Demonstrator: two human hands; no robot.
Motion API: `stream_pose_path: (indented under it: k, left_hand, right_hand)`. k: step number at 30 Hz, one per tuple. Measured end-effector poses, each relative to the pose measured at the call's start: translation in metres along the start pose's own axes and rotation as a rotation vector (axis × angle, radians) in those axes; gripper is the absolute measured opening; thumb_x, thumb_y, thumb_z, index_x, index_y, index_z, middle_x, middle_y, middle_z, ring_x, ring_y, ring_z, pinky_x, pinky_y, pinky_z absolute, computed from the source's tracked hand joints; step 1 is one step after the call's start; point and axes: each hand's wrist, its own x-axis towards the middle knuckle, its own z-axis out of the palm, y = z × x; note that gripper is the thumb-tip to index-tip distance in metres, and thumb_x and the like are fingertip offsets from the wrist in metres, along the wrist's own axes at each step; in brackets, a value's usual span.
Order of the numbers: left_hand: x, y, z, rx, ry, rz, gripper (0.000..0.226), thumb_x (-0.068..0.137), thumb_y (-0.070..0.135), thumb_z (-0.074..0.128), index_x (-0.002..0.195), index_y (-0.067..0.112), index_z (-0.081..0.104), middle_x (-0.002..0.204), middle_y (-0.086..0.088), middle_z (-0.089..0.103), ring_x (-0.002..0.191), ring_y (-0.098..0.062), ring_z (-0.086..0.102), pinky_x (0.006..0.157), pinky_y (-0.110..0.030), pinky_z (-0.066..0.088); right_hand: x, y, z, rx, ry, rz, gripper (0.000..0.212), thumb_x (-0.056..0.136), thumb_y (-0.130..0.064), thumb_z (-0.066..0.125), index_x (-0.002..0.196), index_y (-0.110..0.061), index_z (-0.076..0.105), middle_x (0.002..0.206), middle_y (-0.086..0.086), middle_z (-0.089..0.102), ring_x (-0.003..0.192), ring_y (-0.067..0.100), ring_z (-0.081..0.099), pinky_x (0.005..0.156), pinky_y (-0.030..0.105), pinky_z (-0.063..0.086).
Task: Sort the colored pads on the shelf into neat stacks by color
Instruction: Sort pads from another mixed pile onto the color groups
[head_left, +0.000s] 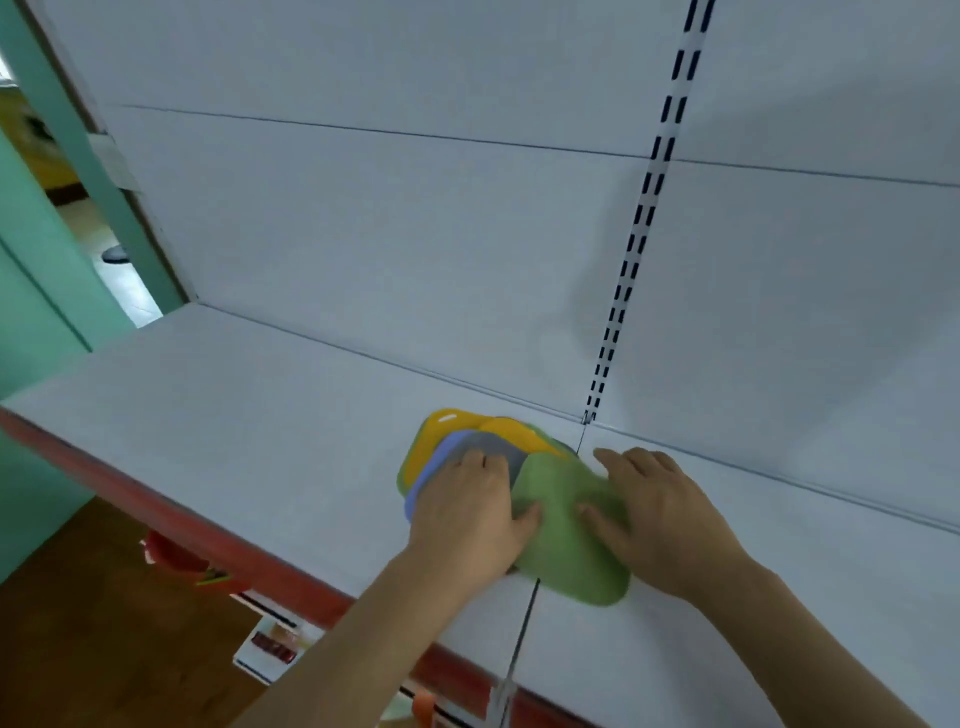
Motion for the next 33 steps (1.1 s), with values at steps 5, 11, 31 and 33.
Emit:
stream_pose_path:
  k: [5, 11, 31, 33]
  left_hand:
    - [0.008, 0.006, -0.008, -0.127, -0.1, 0.066, 0.033, 0.1, 0.04, 0.055, 0.075, 0.022, 0.042, 0.073, 0.007, 0.05, 0.074, -0.019, 0.052, 0.065, -0.032, 0.038]
    - [0.016, -0.024, -0.023, -0.581, -0.04, 0.113, 0.02, 0.09, 0.022, 0.069, 0.094, 0.029, 0.051, 0.085, 0.011, 0.067, 0.08, -0.011, 0.063, 0.077, -0.035, 0.055]
    - [0.029, -0.136, -0.032, -0.216, 0.067, 0.292, 0.04, 0.105, 0.052, 0.046, 0.089, 0.02, 0.063, 0.085, 0.001, 0.066, 0.086, -0.027, 0.066, 0.071, -0.038, 0.048]
    - [0.042, -0.156, -0.037, -0.106, 0.05, 0.206, 0.035, 0.103, 0.049, 0.052, 0.112, 0.019, 0.067, 0.108, -0.002, 0.069, 0.103, -0.028, 0.066, 0.083, -0.039, 0.053]
  right_hand:
    - [-0.001, 0.001, -0.015, 0.213, 0.013, 0.09, 0.021, 0.092, -0.025, 0.07, 0.112, -0.027, 0.074, 0.096, -0.007, 0.059, 0.101, 0.022, 0.059, 0.09, 0.036, 0.051]
    - [-0.017, -0.029, -0.024, 0.368, 0.23, 0.138, 0.021, 0.095, -0.01, 0.068, 0.102, -0.028, 0.073, 0.094, -0.017, 0.064, 0.086, 0.006, 0.064, 0.078, 0.021, 0.054]
    - [-0.016, -0.116, 0.014, 0.059, 0.201, 0.376, 0.03, 0.091, -0.036, 0.064, 0.116, -0.02, 0.07, 0.119, 0.002, 0.066, 0.104, 0.034, 0.058, 0.09, 0.043, 0.054]
    - [-0.008, -0.115, 0.01, 0.04, 0.116, 0.382, 0.039, 0.09, -0.044, 0.062, 0.121, -0.021, 0.067, 0.124, 0.0, 0.066, 0.107, 0.034, 0.056, 0.094, 0.041, 0.051]
